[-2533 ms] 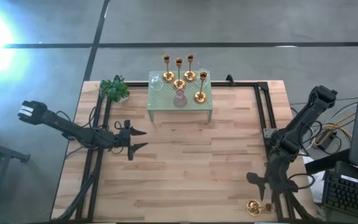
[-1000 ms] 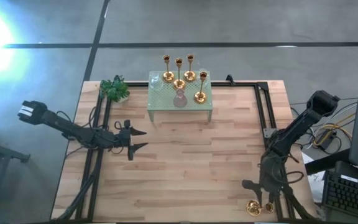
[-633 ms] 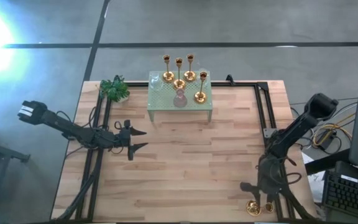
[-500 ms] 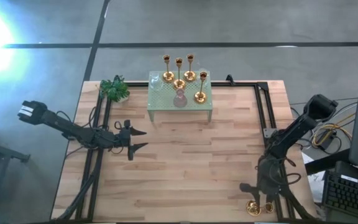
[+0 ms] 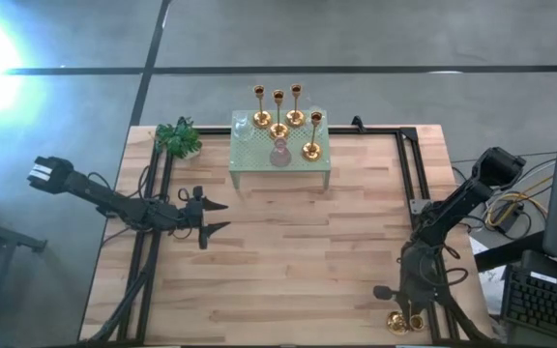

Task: Pick & Place candle stick holders
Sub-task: Put the gold candle holder on the shelf

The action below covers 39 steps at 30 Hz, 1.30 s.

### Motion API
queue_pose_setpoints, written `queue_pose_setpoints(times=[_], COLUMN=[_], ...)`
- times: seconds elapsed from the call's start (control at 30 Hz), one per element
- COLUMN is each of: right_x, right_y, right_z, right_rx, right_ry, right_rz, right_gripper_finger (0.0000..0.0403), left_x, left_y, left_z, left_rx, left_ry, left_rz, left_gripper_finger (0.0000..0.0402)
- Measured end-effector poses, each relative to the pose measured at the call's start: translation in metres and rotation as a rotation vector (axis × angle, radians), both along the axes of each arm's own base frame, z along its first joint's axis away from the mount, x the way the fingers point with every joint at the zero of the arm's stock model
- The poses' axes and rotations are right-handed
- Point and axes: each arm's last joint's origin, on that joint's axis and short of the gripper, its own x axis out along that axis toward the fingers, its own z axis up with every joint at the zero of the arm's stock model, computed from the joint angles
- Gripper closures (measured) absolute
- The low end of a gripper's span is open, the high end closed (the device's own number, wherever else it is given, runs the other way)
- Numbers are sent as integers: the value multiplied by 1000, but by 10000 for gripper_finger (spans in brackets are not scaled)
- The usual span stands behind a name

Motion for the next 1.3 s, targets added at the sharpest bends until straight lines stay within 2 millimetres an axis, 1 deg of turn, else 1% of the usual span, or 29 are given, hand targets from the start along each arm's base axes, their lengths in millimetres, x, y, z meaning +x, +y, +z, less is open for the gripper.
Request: queue_pose_setpoints(times=[0.13,0.27,0.43,0.53,0.63,0.83,0.9,0.97,1.03,1.13,1.3], right_x=[1,3,12,22,35,58,64,71,79,95,122], right_y=[0,-3,-15,-28,-43,-69,-76,-81,-86,-91,-98], right_z=[0,3,18,30,51,96,106,111,110,102,83], right_rx=[1,12,78,105,106,7,-33,-61,-83,-100,-61], right_ry=[8,60,112,143,154,99,84,66,53,32,15], right_rz=[-6,-41,-127,-213,-325,-557,-642,-739,-825,-940,-1000], right_gripper_finger=[390,391,392,393,393,393,393,393,393,393,393], left_x=[0,0,0,0,0,0,0,0,0,0,0], left_y=[0,0,0,0,0,0,0,0,0,0,0], left_z=[0,0,0,0,0,0,0,0,0,0,0], left_rx=[0,0,0,0,0,0,0,0,0,0,0], left_ry=[0,0,0,0,0,0,0,0,0,0,0], left_rz=[0,0,0,0,0,0,0,0,0,0,0], left_gripper_finger=[156,156,156,156,156,156,156,156,156,156,156])
